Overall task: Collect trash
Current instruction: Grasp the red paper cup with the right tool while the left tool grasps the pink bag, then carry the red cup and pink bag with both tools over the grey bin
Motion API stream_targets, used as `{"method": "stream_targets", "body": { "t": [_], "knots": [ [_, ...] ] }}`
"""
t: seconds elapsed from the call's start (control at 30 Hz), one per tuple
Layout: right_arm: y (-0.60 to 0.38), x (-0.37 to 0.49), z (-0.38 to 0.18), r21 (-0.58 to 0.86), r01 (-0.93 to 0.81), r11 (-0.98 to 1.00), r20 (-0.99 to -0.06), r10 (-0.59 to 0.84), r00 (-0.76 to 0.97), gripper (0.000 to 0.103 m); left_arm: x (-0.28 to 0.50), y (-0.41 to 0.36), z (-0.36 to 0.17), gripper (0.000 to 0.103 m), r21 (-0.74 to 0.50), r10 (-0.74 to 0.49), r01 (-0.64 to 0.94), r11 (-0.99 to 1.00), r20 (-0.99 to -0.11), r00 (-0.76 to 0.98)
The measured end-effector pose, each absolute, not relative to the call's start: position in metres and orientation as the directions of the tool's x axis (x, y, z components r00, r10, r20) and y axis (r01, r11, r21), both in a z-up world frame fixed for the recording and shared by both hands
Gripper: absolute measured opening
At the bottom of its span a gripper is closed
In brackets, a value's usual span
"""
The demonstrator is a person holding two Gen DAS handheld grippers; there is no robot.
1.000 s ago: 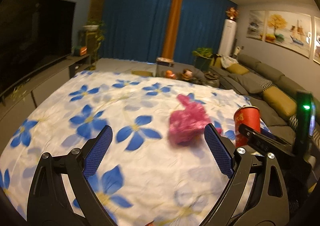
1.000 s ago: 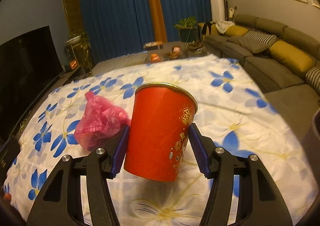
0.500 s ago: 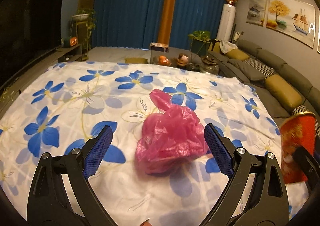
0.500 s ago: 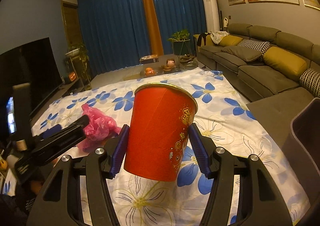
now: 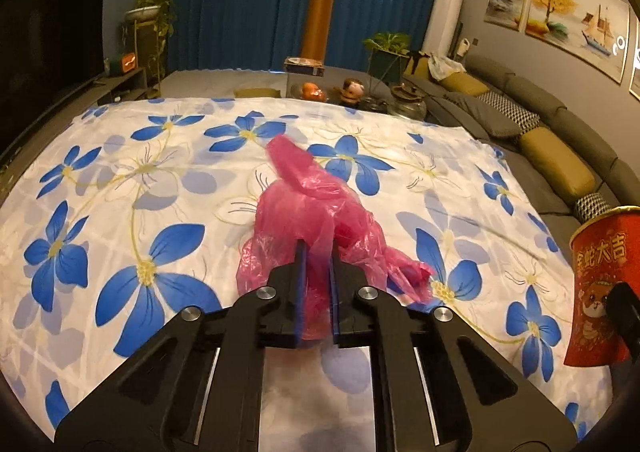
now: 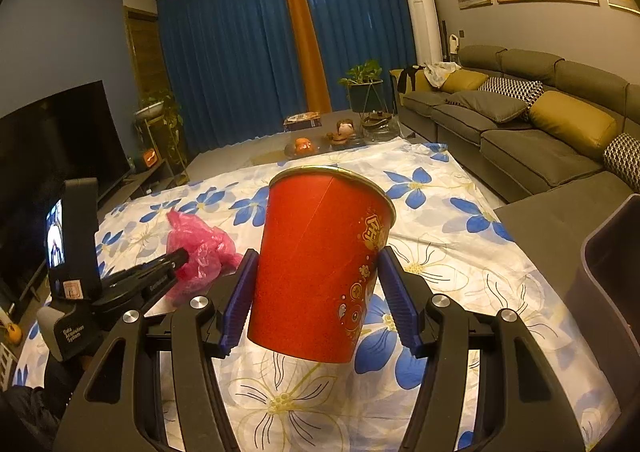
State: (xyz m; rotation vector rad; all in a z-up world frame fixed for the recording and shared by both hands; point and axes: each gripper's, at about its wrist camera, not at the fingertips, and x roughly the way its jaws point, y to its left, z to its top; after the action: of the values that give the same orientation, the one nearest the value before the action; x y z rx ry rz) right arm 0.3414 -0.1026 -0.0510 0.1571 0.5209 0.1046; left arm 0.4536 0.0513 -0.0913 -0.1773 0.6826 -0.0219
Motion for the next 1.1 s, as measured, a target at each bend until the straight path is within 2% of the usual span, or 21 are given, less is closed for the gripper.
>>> {"method": "stream_targets", "body": {
  "t": [0.17,0.47,0.7,1.1],
  "knots": [
    [-0.105,0.334,-0.045,0.178,-0.063,0.982,-0.481,0.143,0.865,0.059,0.428,0.055,-0.074,0.008,-0.200,-0.099,-0.025,0.979,-0.584,0.805],
    [-0.125,0.305,-0.028,0.183,-0.063,0.981,-0.455,0.142,0.879,0.059,0.372,0.033,-0.028,0.008,-0.179,-0.125,0.039,0.983,-0.500,0.857],
    [-0.160,0.273,-0.014,0.184,-0.013,0.983,-0.427,0.092,0.899,0.059,0.339,-0.012,-0.010,0.008,-0.151,-0.176,0.118,0.981,-0.470,0.865],
    [-0.247,0.232,-0.011,0.178,0.151,0.972,-0.400,-0.069,0.914,0.059,0.317,-0.122,0.004,0.008,-0.146,-0.356,0.326,0.934,-0.442,0.823]
  ]
}}
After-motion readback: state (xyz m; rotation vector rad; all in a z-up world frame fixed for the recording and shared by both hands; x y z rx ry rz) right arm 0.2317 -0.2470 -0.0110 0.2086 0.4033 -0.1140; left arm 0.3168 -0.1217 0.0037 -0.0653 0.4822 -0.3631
